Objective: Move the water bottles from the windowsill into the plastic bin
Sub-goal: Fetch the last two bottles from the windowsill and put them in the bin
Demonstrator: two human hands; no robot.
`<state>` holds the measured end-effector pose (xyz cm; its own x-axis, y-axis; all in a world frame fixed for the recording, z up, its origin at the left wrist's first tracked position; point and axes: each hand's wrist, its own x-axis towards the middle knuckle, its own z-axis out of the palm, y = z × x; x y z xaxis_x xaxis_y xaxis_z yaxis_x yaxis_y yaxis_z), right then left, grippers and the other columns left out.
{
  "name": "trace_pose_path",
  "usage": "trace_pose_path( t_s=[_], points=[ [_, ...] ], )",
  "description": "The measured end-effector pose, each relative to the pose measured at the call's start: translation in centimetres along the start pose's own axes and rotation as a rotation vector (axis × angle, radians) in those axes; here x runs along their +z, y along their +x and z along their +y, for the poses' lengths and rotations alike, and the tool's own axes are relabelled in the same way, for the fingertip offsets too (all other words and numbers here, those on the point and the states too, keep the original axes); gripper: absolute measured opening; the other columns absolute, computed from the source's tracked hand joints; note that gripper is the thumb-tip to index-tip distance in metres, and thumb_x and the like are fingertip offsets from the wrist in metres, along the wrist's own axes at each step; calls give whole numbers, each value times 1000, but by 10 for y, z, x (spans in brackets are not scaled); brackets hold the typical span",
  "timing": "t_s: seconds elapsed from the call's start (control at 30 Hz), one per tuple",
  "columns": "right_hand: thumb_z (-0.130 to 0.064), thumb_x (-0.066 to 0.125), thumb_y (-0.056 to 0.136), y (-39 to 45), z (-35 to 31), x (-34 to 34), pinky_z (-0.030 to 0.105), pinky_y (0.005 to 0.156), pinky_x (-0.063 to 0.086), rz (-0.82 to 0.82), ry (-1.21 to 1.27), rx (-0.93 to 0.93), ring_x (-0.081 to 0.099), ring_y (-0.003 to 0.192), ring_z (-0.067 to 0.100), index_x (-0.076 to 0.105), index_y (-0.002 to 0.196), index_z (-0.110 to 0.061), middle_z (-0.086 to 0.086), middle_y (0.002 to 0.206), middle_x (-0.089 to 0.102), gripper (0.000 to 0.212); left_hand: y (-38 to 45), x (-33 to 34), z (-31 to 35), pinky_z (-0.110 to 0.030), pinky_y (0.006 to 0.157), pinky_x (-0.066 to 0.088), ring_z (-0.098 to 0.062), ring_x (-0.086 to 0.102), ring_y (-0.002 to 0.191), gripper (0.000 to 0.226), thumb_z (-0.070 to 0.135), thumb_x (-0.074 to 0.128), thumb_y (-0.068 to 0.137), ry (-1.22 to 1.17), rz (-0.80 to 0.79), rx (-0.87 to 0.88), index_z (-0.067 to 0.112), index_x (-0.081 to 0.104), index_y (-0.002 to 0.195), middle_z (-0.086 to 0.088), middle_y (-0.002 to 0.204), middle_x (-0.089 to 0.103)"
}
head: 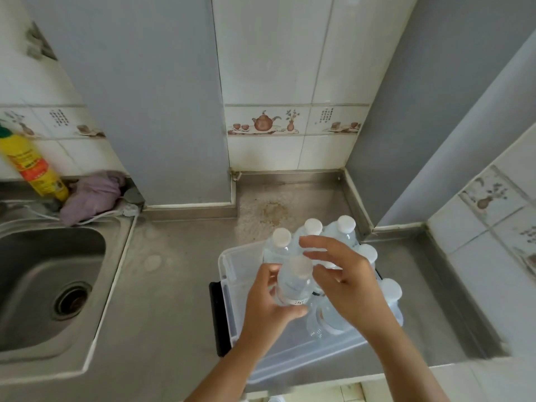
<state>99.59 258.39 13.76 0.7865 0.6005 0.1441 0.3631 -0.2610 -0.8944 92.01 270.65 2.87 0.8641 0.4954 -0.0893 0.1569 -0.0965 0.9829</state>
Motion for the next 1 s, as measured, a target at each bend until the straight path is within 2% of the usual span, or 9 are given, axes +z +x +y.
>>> trace_pose_path(
  t_s=[0.17,0.3,0.37,0.47,0.53,0.6,0.7,0.87,1.0],
  points=[
    [-7,71,76,8,11,1,25,87,53,-125,-226,-42,60,103,0,64,116,-28,-15,111,66,46,7,15,-18,-38,89,56,-19,64,102,82,11,96,48,80,93,138,43,45,104,-2,114,55],
    [-5,71,76,14,20,7,31,85,55,-145,-259,-68,62,102,5,62,118,-29,-13,110,66,49,3,20,-25,-25,90,51,-10,53,107,92,18,99,42,152,187,144,45,36,105,5,116,42],
    [-5,70,77,18,23,9,34,84,55,-143,-264,-67,63,99,9,59,120,-31,-13,107,67,52,3,22,-26,-18,91,42,-3,40,108,106,20,100,38,175,227,90,35,33,119,11,121,34],
    [-7,73,75,20,26,10,34,82,55,-138,-259,-67,63,95,9,57,123,-32,-15,103,66,56,12,18,-27,-26,108,35,0,32,126,142,23,101,41,110,83,-104,27,11,151,11,144,27],
    [-8,75,73,19,26,10,31,82,55,-131,-252,-73,62,95,8,55,125,-32,-14,104,64,61,21,14,-34,-44,105,48,-8,51,127,139,30,101,38,116,-17,-117,37,17,150,12,142,49],
    [-6,77,73,19,27,10,25,82,55,-114,-238,-71,61,95,7,53,128,-33,-12,105,62,65,27,13,-39,-39,95,56,-6,59,118,126,22,100,40,136,-63,-101,41,28,141,18,129,57],
    [-4,77,73,18,28,8,18,83,53,-91,-219,-65,61,97,4,52,128,-32,-10,105,62,67,30,9,-36,-31,96,54,-4,59,117,121,12,96,45,140,-136,-49,37,28,142,17,127,59],
    [-3,77,73,19,28,13,16,83,53,-97,-214,-66,61,97,5,56,126,-27,-7,103,64,62,32,-1,-32,-36,98,53,-5,57,120,127,23,95,46,223,-241,-62,33,19,148,22,131,54],
    [-6,80,71,17,29,12,10,81,50,-84,-226,-64,59,100,-2,59,122,-25,-8,106,64,59,33,-10,-26,-36,97,52,-11,57,117,136,27,92,55,357,-295,-91,34,0,154,21,127,50]
  ],
)
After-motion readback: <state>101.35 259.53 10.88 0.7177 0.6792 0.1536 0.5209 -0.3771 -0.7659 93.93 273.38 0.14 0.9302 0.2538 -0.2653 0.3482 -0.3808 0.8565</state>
